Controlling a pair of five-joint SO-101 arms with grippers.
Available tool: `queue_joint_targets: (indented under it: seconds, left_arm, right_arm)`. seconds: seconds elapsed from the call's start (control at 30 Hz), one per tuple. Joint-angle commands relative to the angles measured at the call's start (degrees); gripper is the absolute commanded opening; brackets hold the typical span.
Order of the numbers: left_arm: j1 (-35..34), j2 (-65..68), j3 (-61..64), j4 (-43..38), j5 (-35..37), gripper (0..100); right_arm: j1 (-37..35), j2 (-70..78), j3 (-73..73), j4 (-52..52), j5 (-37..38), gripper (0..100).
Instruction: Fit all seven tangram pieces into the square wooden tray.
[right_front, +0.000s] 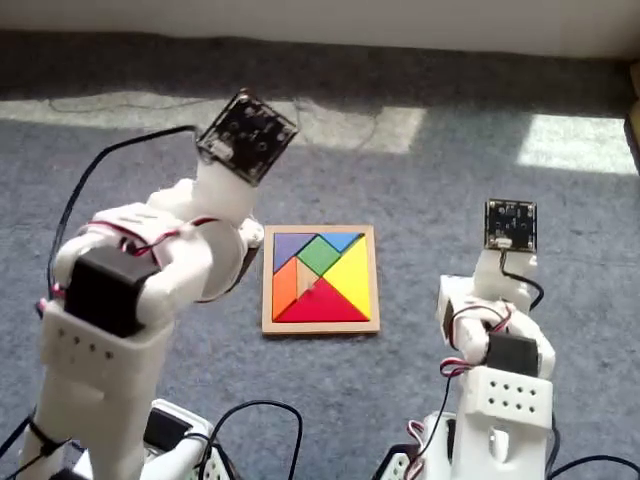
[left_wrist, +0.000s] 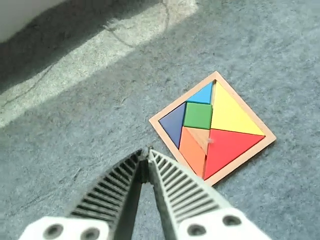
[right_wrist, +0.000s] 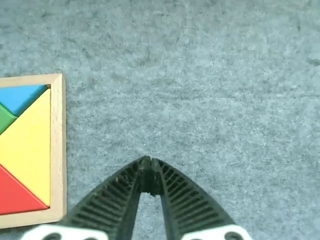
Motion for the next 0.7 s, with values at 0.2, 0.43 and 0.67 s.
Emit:
queue_joint_targets:
  seconds: [0.2, 0.43, 0.67]
  left_arm:
    - [-8.66, -24.92, 28.26, -12.57, 2.81, 1]
    - [-12.18, -41.27, 44.97, -16.00, 2.90, 1]
    - [-17.80, -51.03, 55.96, -19.69, 2.64, 1]
  right_arm:
    - [0.13, -18.15, 9.54, 0.13, -0.09, 0.9]
    - [0.13, -29.41, 17.01, 0.13, -0.09, 0.9]
    - [-2.59, -41.89, 26.24, 0.22, -0.26, 0.9]
